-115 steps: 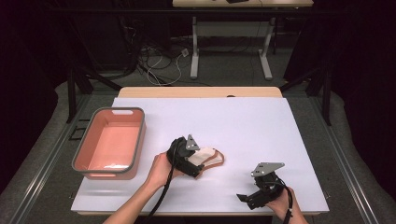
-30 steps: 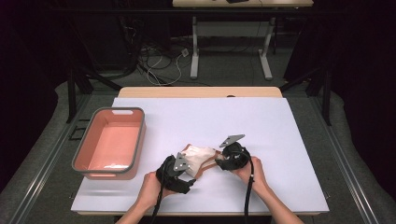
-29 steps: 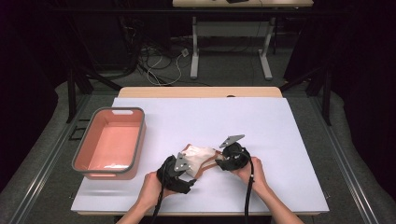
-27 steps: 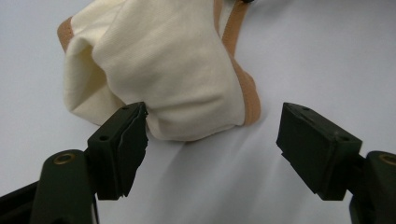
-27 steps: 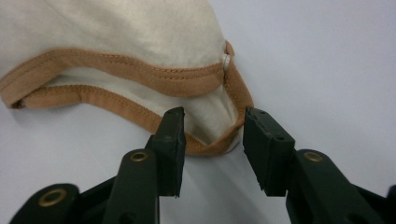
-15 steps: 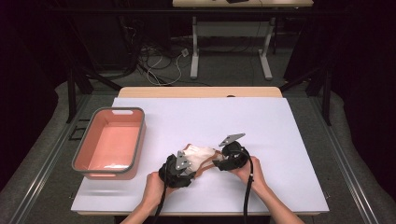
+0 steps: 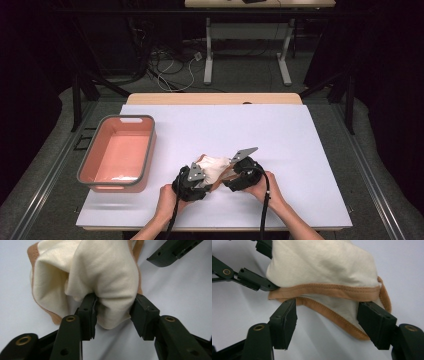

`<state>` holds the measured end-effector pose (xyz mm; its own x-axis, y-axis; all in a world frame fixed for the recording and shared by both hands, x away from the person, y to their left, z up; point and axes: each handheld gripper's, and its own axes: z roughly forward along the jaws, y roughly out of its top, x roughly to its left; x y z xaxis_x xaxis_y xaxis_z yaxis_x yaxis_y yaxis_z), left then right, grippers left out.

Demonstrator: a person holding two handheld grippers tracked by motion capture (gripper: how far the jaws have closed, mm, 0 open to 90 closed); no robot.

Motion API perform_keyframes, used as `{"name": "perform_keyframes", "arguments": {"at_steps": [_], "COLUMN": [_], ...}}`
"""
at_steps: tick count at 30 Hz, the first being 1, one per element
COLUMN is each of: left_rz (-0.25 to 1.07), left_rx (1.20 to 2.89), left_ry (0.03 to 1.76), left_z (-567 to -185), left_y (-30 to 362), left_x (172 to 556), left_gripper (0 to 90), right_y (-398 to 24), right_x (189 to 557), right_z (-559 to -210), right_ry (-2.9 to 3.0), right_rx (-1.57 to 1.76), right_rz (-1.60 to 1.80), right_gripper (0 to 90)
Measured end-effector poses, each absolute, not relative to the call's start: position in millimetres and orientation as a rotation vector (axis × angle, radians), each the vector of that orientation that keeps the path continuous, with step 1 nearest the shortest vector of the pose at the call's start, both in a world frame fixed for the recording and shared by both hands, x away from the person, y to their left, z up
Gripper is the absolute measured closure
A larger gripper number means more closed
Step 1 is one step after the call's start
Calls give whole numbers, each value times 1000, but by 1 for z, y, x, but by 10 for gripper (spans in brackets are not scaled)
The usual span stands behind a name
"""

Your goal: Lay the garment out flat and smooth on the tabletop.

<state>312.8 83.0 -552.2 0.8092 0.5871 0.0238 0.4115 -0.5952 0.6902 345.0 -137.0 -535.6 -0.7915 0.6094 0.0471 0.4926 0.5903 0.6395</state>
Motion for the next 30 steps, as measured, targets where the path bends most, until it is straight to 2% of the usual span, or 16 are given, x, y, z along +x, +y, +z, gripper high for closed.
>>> {"name": "perform_keyframes", "arguments": {"at_steps": [3,4,8,13,18,22,27,30], "left_rz": [340,343,375,409,423,413,388,363], "left_rx": [2298,2304,2301,2270,2273,2294,2289,2283], "left_ry": [715,710,739,838,870,862,848,821], "left_z": [-545,-542,-534,-535,-542,-548,-553,-554], "left_y": [90,94,112,127,122,114,109,108], "left_x": [311,311,311,324,337,344,347,348], "left_gripper": [470,417,354,355,360,476,575,669], "right_y": [-136,-136,-136,-131,-119,-108,-97,-91], "right_x": [343,343,342,338,330,325,320,318], "right_z": [-536,-535,-533,-531,-530,-532,-539,-544], "right_ry": [2632,2627,2624,2636,2652,2677,2684,2674], "right_rx": [923,923,941,968,965,963,956,918], "right_rz": [973,984,1032,1062,1048,1002,952,943], "right_gripper": [366,375,374,288,192,183,323,438]}}
